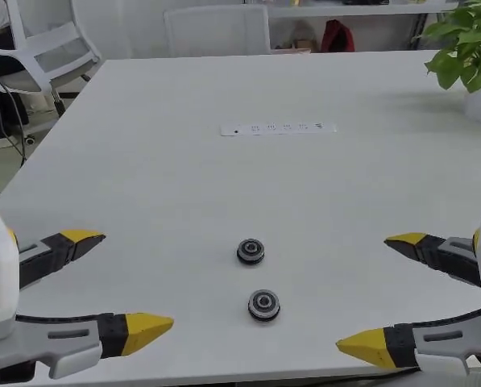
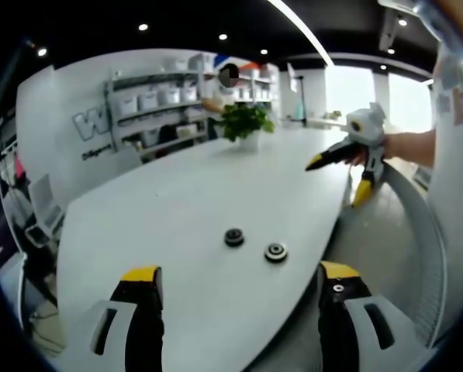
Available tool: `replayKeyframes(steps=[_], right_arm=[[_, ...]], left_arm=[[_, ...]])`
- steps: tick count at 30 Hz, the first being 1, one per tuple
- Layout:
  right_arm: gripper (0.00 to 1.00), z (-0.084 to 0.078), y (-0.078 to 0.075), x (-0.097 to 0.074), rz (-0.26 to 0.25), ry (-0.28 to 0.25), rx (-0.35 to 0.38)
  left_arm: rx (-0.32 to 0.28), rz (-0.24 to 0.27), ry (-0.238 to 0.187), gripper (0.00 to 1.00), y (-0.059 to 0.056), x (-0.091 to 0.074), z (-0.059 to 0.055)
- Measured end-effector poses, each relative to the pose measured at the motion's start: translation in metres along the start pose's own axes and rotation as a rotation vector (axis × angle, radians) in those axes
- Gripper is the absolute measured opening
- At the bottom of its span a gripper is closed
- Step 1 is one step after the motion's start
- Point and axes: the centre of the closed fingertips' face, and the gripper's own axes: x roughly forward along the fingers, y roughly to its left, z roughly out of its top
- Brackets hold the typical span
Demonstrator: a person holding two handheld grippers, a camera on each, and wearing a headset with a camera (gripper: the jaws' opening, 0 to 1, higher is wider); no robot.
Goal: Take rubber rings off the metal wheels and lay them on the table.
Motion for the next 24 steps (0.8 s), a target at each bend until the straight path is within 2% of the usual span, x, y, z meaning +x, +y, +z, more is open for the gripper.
replayKeyframes(steps=[15, 24], right_arm=[[0.91, 0.0007, -0.001, 0.0025, 0.011, 0.003, 0.005], [0.89, -0.0001, 0.0004, 0.005, 0.025, 0.002, 0.015]], left_arm=[[0.009, -0.002, 0.0, 0.82, 0.0016, 0.0017, 0.0003], [0.001, -0.003, 0.016, 0.81, 0.0021, 0.002, -0.0031]])
